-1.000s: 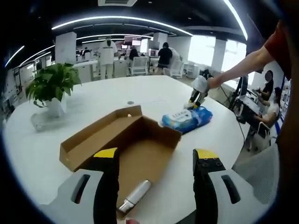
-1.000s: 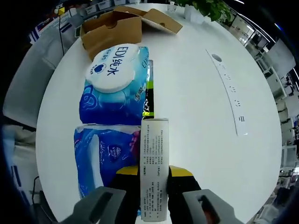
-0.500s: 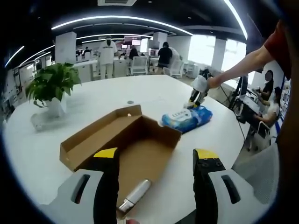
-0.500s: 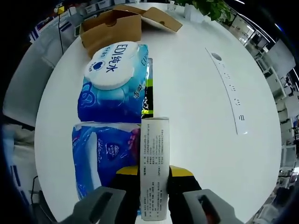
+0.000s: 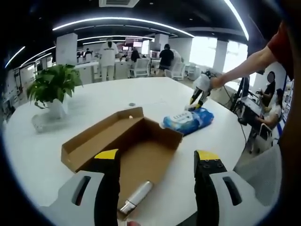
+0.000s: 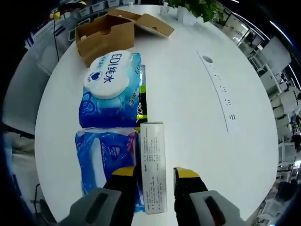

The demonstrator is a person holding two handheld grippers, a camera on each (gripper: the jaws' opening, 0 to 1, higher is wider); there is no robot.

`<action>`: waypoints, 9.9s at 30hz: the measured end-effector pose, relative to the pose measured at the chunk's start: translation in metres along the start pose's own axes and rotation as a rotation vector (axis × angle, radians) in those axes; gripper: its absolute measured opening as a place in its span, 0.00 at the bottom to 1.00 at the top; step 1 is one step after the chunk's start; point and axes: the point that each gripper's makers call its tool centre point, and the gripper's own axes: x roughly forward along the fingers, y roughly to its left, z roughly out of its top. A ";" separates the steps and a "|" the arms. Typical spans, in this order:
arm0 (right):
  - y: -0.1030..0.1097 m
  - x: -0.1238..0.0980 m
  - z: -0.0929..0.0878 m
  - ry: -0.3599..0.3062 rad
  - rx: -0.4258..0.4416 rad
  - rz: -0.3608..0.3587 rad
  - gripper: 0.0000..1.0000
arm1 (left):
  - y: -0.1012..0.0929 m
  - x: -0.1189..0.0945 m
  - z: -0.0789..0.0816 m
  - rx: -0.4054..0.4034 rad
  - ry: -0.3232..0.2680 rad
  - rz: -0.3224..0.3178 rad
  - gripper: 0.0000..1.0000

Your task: Operate the shoe box by opening the lid, removing the specified soft item, and placing it in the target area until the item is outside and the box remains undamaged.

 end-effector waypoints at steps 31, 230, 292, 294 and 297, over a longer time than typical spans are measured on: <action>0.036 -0.063 0.118 -0.379 0.268 -0.069 0.35 | 0.024 -0.041 -0.011 -0.047 -0.067 0.029 0.63; 0.284 0.122 0.395 -0.217 -0.733 0.349 0.16 | 0.068 -0.063 -0.061 -0.227 -0.063 0.061 0.59; 0.222 -0.017 0.392 -0.477 -0.628 -0.089 0.16 | 0.036 0.024 -0.018 -0.750 -0.043 -0.306 0.24; 0.221 -0.017 0.391 -0.476 -0.629 -0.096 0.16 | 0.032 0.024 -0.014 -0.767 -0.045 -0.331 0.21; 0.220 -0.017 0.389 -0.481 -0.633 -0.117 0.16 | 0.028 0.023 -0.011 -0.761 -0.040 -0.340 0.20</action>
